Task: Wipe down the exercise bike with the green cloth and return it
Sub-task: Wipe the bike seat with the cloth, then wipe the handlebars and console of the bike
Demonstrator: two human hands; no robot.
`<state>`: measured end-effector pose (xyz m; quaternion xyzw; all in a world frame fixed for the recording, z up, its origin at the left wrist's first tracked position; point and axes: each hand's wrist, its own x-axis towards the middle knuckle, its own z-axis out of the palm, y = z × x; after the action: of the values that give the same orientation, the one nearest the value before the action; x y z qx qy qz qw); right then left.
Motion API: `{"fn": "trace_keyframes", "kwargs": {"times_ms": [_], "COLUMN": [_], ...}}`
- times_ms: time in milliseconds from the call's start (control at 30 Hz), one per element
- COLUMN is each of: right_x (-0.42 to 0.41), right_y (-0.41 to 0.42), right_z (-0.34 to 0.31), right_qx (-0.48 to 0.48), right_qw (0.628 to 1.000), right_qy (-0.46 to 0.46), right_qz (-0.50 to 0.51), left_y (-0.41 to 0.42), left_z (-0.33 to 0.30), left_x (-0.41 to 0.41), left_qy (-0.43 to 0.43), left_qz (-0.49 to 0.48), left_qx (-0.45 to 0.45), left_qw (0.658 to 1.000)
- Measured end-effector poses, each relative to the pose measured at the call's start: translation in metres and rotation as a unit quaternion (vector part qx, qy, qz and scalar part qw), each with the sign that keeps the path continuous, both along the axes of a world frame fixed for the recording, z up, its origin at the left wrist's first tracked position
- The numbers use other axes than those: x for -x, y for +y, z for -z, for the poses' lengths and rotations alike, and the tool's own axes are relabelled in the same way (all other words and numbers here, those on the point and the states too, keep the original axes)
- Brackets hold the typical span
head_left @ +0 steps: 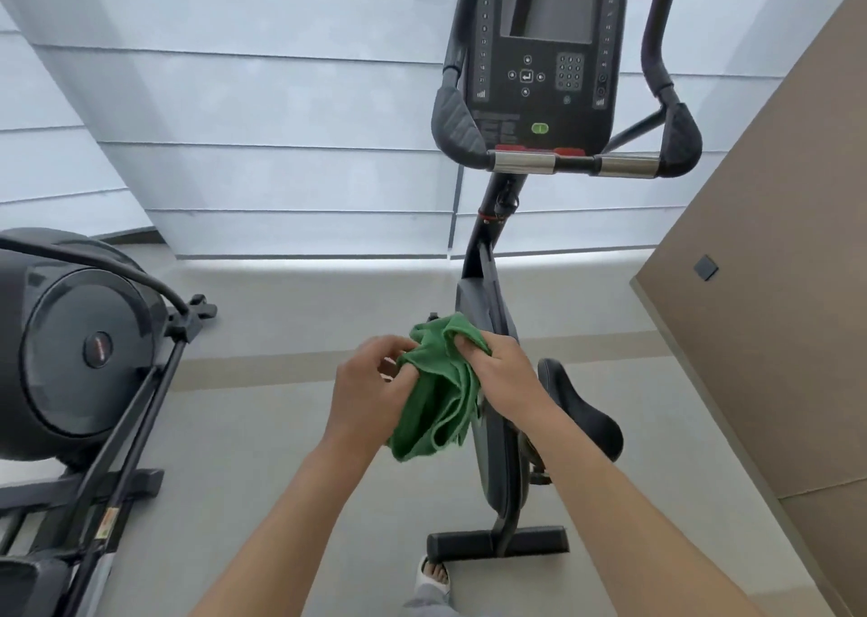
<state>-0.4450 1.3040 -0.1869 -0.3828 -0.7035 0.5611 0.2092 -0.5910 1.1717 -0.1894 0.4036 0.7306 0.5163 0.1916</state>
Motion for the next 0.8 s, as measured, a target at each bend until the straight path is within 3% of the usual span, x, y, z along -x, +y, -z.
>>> {"fn": "trace_keyframes", "kwargs": {"times_ms": [400,633,800], "right_x": [0.027,0.049,0.077], "right_y": [0.104,0.116,0.127], "right_z": [-0.004,-0.025,-0.026], "right_qx": [0.042,0.030,-0.036], "right_qw": [0.994,0.989,0.992], "right_qy": [0.022,0.139,0.120], "right_qz": [0.096,-0.028,-0.019], "left_y": [0.079,0.138,0.175], "left_z": [-0.076,-0.085,-0.087], "left_x": [0.067,0.063,0.082], "left_qy": [0.062,0.001,-0.020], "left_qz": [-0.054,0.016,0.096], "left_qx": [-0.056,-0.068,-0.086], "left_qw": [0.995,0.998,0.992]}}
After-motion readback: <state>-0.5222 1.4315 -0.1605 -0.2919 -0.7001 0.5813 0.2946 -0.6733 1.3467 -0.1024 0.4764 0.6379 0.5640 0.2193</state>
